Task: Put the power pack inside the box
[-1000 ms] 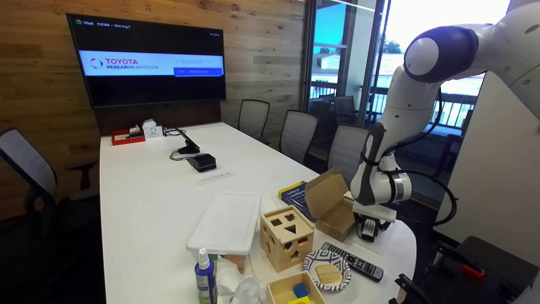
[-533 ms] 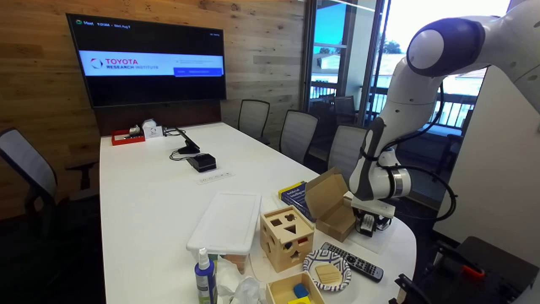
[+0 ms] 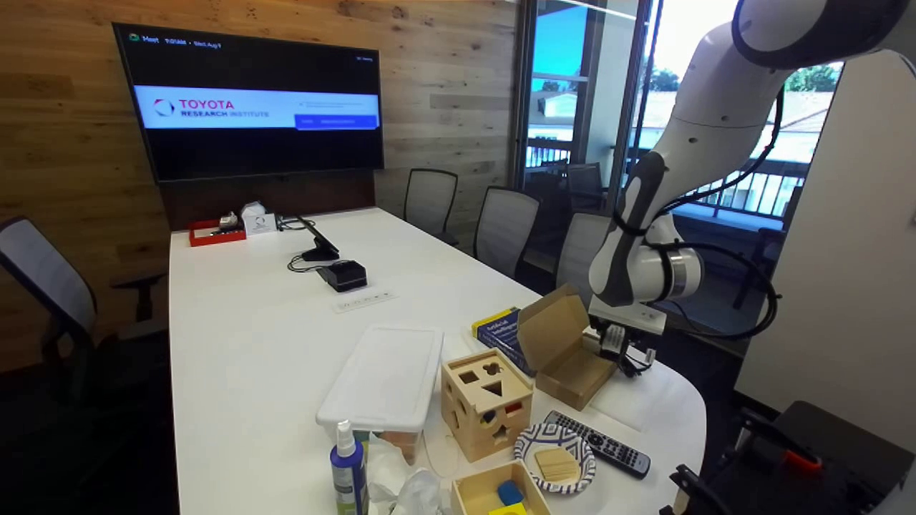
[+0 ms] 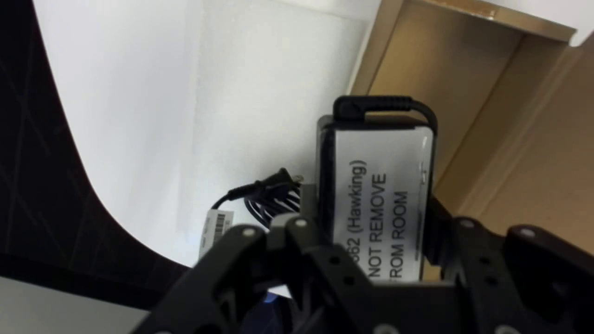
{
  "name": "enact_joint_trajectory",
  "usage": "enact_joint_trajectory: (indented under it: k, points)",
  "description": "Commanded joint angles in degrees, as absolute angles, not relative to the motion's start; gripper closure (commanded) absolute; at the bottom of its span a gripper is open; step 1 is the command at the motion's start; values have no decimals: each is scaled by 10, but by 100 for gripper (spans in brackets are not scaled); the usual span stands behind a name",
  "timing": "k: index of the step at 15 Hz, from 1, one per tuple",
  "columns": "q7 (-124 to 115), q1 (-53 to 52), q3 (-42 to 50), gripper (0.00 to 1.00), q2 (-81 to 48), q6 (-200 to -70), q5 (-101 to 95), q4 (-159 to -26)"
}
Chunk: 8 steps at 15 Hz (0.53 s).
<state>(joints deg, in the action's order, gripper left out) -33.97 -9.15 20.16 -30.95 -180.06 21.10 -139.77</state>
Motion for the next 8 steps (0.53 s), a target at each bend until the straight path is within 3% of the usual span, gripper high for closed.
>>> enact_joint_trajectory:
  k: [1, 8]
  points:
    - [-347, -148, 240, 74, -251, -1808, 208, -1419]
    - [-342, -131, 210, 74, -267, -1845, 218, -1377]
